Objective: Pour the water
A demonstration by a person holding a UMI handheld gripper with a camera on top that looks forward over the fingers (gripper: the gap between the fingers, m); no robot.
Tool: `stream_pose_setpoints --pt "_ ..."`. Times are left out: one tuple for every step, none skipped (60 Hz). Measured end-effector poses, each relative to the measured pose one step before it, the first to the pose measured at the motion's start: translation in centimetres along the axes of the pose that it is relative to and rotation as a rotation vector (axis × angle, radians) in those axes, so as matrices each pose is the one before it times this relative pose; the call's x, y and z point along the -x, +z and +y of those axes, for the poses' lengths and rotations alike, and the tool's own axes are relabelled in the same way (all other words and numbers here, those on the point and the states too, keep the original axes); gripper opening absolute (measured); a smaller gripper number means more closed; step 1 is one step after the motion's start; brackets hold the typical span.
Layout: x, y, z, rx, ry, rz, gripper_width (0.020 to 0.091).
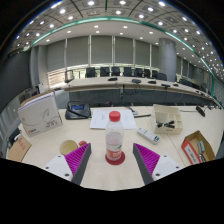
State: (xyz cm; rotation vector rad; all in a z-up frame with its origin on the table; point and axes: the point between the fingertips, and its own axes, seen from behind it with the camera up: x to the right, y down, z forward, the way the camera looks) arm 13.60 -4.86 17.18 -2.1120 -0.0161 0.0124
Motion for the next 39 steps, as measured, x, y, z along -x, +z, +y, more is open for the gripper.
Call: stream_pose_setpoints --pt "0.15 -0.994 0.187 0.01215 -0.0034 0.00615 0.0861" --pt "-0.119 -0.854 0.163 0.01386 -0.003 0.00462 0.086" --pt "0.259 -1.124 0.207 0.01115 -0.0029 0.00481 0.0861" --pt "0.274 -1.149 0.23 0.00419 -0.0025 0.00289 0.086" --pt "0.223 -1.059 0.071 0.00266 -0.0011 0.00209 0.086" --pt "0.229 -1.061 0.09 0.00243 -0.0003 0.00212 0.0859" --pt "0.218 -1.052 0.148 0.00349 -0.0006 0.00178 0.086" --pt "0.212 -1.003 0.154 0.00263 -0.0016 0.0006 0.0859" --pt "0.2 -0.949 0.11 0.00044 -0.0019 0.00043 0.0861" --pt "0.137 -0.749 0.056 0.00056 -0.0018 0.00003 0.086" --pt "0.161 -0.901 0.123 -0.00038 -0.0009 0.00141 0.086" --pt "0.167 -0.876 0.151 0.00112 -0.0014 0.00268 0.086" --pt "0.15 -0.831 0.156 0.00112 -0.0027 0.00235 0.0859" --pt "0.109 -0.805 0.153 0.00053 -0.0038 0.00243 0.0859" --pt "0.085 -0.729 0.131 0.0002 -0.0029 0.00377 0.0862" --pt "0.015 -0.641 0.149 0.00092 -0.0024 0.00568 0.086" --pt "0.005 -0.642 0.153 0.00117 -0.0023 0.00628 0.0859" --pt "0.031 -0.596 0.138 -0.00048 -0.0027 0.00505 0.0862" --pt "0.016 -0.528 0.112 -0.00204 -0.0028 0.00396 0.0861" --pt "-0.009 -0.498 0.115 -0.0026 -0.0019 0.00342 0.0859" --pt "-0.001 -0.431 0.108 -0.00226 -0.0014 0.00372 0.0861" --pt "0.03 -0.423 0.12 -0.00194 -0.0017 0.0026 0.086" --pt "-0.028 -0.041 0.096 -0.00208 -0.0025 -0.00008 0.0858" --pt "0.2 -0.589 0.113 -0.00202 -0.0026 0.00014 0.0861" --pt "0.053 -0.393 0.12 0.00003 -0.0006 -0.00131 0.0861" --pt "0.016 -0.299 0.146 0.00044 0.0016 -0.00035 0.086" --pt "-0.014 -0.315 0.079 -0.00163 0.0022 0.00105 0.086" --pt "-0.045 -0.287 0.044 -0.00427 0.0007 0.00231 0.086" --pt "-0.036 -0.295 0.022 -0.00477 -0.0007 0.00287 0.0858" --pt "-0.04 -0.245 0.063 -0.00346 -0.0015 0.00367 0.0859" --pt "-0.055 -0.233 0.079 -0.00234 -0.0015 0.0037 0.086" --pt "-0.044 0.069 0.145 -0.00116 -0.0011 0.0039 0.0858" --pt "-0.043 -0.273 0.073 0.00024 0.0003 0.00267 0.0858" --pt "0.014 -0.23 0.124 0.00278 0.0013 0.00088 0.0858" --pt "0.036 -0.21 0.157 0.00572 -0.0001 -0.00108 0.0856" --pt "0.061 -0.238 0.157 0.00726 -0.0018 -0.00171 0.0857" --pt "0.075 -0.21 0.099 0.00551 -0.0015 -0.00152 0.0857" --pt "0.116 -0.197 0.002 0.00222 -0.0003 -0.00178 0.0858" --pt "0.109 -0.176 -0.097 -0.00147 0.0006 -0.00271 0.0857"
